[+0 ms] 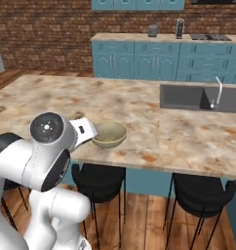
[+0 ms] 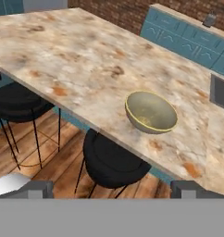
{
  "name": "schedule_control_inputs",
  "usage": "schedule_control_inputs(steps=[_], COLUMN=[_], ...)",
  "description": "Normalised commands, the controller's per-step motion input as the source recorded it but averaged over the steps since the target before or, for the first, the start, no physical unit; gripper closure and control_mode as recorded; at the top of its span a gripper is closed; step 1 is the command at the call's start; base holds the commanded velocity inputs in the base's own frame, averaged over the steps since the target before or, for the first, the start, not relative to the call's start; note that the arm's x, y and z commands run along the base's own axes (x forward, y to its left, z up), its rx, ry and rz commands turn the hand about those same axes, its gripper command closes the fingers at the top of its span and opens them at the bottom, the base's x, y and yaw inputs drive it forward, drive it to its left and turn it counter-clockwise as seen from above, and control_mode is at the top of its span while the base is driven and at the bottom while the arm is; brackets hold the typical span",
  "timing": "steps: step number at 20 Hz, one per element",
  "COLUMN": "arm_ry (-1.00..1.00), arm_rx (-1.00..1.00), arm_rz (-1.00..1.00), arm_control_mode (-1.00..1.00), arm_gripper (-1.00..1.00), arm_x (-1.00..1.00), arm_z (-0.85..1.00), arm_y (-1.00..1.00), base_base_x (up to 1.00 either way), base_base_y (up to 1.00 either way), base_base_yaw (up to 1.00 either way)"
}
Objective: Pick up the bowls from the cabinet and place each bowl in front of a stool on the dining counter.
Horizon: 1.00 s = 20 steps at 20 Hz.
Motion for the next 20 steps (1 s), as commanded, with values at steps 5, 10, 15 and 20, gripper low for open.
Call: schedule_control_inputs(steps=[5, 10, 15, 20], arm_ry=[0.0, 0.0, 0.0, 0.0], arm_rx=[0.0, 0.0, 0.0, 0.0], arm_rz=[0.0, 0.0, 0.0, 0.0], arm_control_mode=[1.0, 1.0, 1.0, 1.0], arm_gripper=[-1.0, -1.0, -1.0, -1.0], arm_x=[0.0, 0.0, 0.0, 0.0], arm_z=[0.0, 0.0, 0.0, 0.0], arm_y=[0.0, 0.0, 0.0, 0.0], base_base_x=[-0.4, 0.0, 0.0, 0.0], base_base_y=[0.98, 1.0, 1.0, 1.0], base_base_yaw=[0.18, 0.12, 0.03, 0.0])
